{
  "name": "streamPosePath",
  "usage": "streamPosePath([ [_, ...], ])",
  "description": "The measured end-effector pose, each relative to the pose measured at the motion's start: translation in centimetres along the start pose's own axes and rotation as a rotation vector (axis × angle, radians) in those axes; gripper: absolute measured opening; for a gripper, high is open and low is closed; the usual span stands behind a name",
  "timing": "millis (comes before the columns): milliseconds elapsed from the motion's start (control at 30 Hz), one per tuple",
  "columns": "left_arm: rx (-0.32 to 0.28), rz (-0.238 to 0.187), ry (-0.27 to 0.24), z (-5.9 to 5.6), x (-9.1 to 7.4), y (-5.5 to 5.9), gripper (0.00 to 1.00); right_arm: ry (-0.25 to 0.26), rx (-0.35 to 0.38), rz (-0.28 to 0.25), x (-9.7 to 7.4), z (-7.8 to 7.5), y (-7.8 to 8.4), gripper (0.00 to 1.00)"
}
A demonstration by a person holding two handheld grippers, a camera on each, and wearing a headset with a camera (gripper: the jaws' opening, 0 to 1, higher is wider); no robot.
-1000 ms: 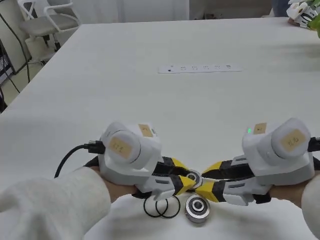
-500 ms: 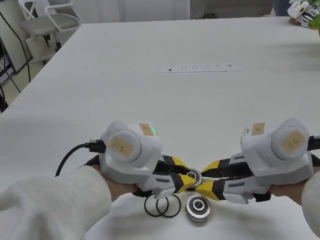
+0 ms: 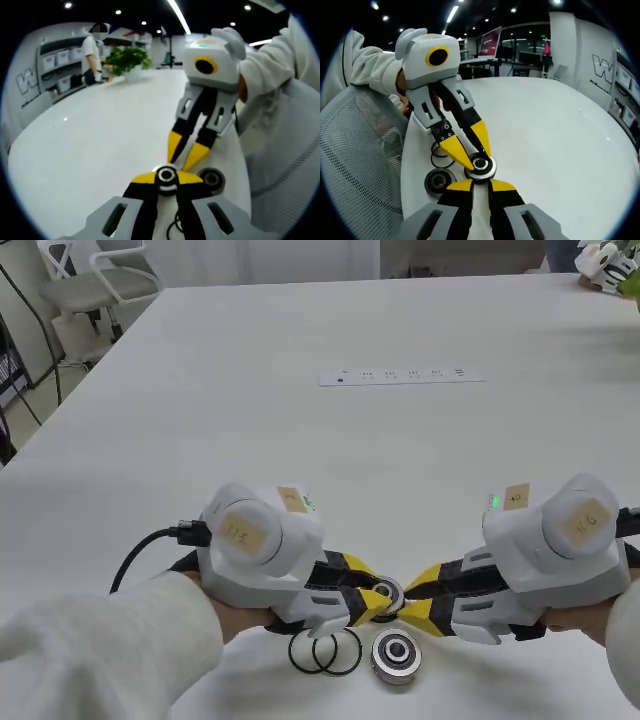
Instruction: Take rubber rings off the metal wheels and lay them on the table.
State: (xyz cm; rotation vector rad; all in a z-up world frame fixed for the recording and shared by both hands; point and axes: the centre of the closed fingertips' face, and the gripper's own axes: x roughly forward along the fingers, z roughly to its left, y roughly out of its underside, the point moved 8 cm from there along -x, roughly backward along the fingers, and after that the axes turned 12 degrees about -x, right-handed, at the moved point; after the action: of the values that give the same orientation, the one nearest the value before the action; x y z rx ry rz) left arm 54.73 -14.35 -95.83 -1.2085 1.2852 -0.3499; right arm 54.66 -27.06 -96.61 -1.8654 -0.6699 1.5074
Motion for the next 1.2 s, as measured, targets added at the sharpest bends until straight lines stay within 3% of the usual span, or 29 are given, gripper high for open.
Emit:
streamPosePath([
  [267,0.004,0.001,-0.001,-0.01,0.02,0.02,0.14,0.01,-0.031,0.024,-0.03,0.15,-0.15,0.0],
  [500,0.01,0.0,0.002,0.06,0.01,0.01,0.14,0.024,0.045,0.008,-0.38,-0.34,0.04,0.0],
  [633,0.012,-0.001,0.003,0.09,0.0,0.01,0.14,0.033,0.079,0.008,-0.2,-0.47,0.22,0.11],
  [900,0.011,-0.006,0.004,0.22,-0.02,0.03,0.14,0.023,0.08,-0.012,-0.08,-0.61,0.32,0.11],
  [1200,0.011,-0.013,0.0,0.19,0.08,0.02,0.14,0.017,0.086,-0.046,0.47,-0.46,-0.15,0.26],
])
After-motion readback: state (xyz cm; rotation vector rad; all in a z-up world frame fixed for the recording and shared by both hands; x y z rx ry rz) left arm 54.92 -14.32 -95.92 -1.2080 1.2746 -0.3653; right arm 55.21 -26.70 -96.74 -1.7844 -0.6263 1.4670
